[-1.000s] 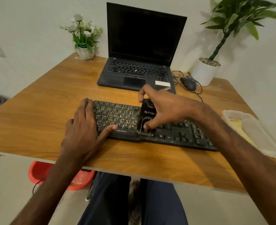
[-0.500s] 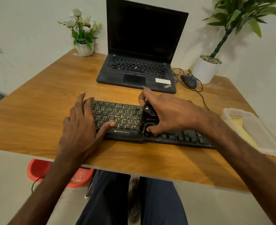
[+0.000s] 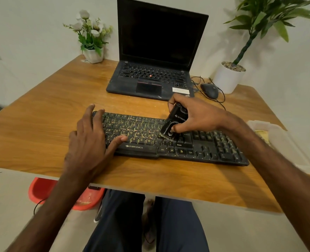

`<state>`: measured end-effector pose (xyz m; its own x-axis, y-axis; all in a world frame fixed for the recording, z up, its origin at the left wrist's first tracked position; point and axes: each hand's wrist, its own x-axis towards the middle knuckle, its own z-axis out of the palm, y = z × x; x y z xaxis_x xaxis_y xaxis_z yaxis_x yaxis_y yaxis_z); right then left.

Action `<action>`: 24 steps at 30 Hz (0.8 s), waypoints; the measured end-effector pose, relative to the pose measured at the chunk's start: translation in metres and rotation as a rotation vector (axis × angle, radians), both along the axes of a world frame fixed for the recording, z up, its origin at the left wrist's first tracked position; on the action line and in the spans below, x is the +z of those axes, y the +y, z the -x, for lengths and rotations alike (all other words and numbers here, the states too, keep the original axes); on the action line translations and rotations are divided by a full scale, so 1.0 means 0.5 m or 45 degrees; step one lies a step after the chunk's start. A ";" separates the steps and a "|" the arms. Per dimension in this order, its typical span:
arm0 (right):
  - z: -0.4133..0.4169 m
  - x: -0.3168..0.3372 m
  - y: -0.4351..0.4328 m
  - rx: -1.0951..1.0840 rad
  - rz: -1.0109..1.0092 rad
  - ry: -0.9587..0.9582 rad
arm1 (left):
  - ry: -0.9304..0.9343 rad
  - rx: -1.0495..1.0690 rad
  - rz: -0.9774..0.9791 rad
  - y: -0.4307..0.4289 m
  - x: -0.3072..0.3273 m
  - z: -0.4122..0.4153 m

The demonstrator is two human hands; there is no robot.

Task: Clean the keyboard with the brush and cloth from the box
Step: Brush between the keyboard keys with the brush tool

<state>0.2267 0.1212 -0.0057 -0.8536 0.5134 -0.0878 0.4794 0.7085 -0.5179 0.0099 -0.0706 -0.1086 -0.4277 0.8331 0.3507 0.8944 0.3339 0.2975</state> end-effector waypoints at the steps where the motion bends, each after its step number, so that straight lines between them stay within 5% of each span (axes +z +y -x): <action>1: 0.000 -0.001 0.000 -0.015 0.014 0.010 | 0.002 0.002 0.000 0.000 0.000 0.000; 19: 0.000 -0.011 -0.020 -0.134 0.092 0.202 | 0.128 -0.072 -0.037 -0.001 0.004 0.001; 24: -0.019 -0.029 -0.052 -0.478 0.843 0.901 | -0.094 -0.226 -0.323 0.007 0.023 -0.044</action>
<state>0.2363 0.0955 -0.0202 -0.6153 0.7882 0.0098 0.0452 0.0477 -0.9978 0.0318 -0.0673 -0.0971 -0.3154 0.7870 0.5302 0.9051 0.0815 0.4174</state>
